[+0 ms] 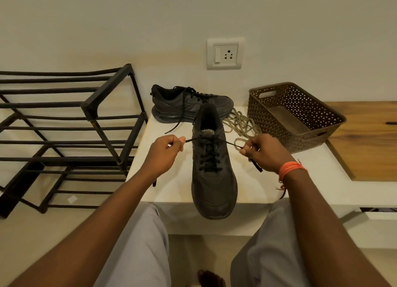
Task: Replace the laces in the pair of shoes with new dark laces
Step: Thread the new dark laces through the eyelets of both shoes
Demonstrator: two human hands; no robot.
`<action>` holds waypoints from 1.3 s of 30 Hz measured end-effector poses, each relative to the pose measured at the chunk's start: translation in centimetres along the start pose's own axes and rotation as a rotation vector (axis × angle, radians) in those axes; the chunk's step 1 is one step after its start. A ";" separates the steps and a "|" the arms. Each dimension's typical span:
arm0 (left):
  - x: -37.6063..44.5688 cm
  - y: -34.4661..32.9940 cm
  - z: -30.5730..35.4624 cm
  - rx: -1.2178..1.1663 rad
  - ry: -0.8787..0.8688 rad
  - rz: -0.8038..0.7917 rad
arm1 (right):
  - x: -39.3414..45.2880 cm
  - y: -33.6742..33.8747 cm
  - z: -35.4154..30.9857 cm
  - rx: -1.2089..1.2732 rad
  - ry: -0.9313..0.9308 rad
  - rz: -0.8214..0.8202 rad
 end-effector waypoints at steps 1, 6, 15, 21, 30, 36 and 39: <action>-0.2 -0.1 -0.7 -0.017 0.023 -0.008 | 0.1 -0.5 0.4 0.002 -0.025 -0.050; -0.8 1.3 0.7 -0.411 -0.031 0.124 | 0.3 -0.1 -1.8 0.423 0.076 0.035; 1.2 -2.4 6.2 -0.704 -0.145 -0.046 | 3.5 -1.6 -8.4 1.272 0.093 0.130; 0.9 -3.8 6.5 -0.555 -0.220 -0.024 | 3.2 -1.6 -7.4 1.094 0.220 0.215; 0.2 -3.6 3.3 -0.617 -0.178 0.059 | 3.1 -1.5 -7.2 0.880 0.218 0.195; 0.3 -3.8 3.4 -0.610 -0.231 -0.062 | 2.3 -1.9 -7.5 0.931 0.274 0.184; 0.3 -3.9 3.1 -0.622 -0.200 -0.081 | 1.9 -1.7 -6.8 0.971 0.247 0.216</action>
Point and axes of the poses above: each hand's wrist, its own x-axis towards the middle knuckle, its own y-axis out of the back of the hand, z = x × y, the point moved 8 cm from there along x, towards the middle knuckle, and after that the axes turned 5 degrees about y, right-handed, at the moved point
